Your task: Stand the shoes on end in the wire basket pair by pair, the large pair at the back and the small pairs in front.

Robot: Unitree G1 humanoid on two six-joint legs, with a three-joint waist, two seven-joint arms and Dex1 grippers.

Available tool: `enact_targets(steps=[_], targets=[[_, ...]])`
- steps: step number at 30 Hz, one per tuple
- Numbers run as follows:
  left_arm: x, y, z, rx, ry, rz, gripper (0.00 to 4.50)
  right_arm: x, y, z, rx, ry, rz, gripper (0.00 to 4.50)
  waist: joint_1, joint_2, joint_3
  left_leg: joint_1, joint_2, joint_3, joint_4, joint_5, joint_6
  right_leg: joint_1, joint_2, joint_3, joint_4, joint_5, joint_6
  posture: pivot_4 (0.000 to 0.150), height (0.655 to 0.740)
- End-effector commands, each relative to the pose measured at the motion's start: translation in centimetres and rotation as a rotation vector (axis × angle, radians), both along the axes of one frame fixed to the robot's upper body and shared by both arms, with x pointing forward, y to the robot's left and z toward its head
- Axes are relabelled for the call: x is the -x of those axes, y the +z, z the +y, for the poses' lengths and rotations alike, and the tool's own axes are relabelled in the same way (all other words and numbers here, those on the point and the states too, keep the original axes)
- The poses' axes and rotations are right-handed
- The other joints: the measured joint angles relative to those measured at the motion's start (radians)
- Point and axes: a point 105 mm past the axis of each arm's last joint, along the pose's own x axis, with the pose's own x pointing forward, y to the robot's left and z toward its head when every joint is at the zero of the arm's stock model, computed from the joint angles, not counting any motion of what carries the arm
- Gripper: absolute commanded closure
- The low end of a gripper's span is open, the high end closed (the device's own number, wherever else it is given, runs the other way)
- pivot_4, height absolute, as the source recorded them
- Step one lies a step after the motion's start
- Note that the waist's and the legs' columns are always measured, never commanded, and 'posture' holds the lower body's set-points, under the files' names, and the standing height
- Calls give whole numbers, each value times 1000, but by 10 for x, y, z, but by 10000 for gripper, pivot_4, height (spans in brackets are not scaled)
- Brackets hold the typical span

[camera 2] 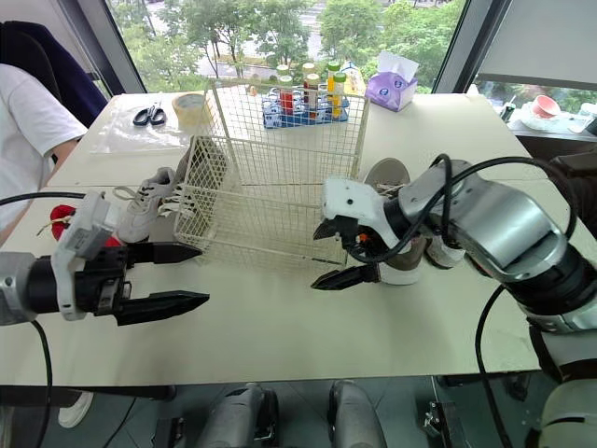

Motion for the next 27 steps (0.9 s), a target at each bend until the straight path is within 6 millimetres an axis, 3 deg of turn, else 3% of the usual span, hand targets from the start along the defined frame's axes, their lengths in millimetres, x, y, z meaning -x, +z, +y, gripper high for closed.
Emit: enact_targets(steps=[1,4,10,11,15,19,27], targets=[[0,1,-6,25,4,-34,0,-4,-17,5,57,-18,-36,61,0,0,0,0,0,0,0,0,0,0,0,0,1,0,0,1500,7400],[0,-1,-9,40,2,-28,0,-14,-26,3,113,-48,-96,12275,3,-1,0,1,0,0,0,3,-5,0,0,0,2,0,0,1500,7400],[-4,-1,-6,42,21,-34,0,-12,-29,1,206,1,-184,42843,-1,-5,-3,2,0,-1,1,2,-3,2,1,0,2,0,-1,1500,7400],[-5,-2,-7,43,21,-32,0,-12,-28,0,217,2,-200,44907,-1,-5,-3,3,0,-1,1,2,-3,2,1,0,2,0,-1,1500,7400],[-7,-4,-7,42,24,-29,0,-15,-16,-3,196,-43,-228,44907,-2,-5,-3,3,1,-1,0,4,-7,2,2,0,3,0,-1,1500,7400],[-11,-5,-8,47,24,-29,0,-34,-3,-15,197,-162,-306,44907,2,-5,-3,3,0,-1,0,5,-7,1,2,0,3,0,-1,1500,7400],[-19,-2,-9,44,14,-37,0,-58,-7,-20,210,-206,-351,44907,4,-5,-3,3,0,-1,1,3,-4,2,2,0,4,0,-1,1500,7400]])
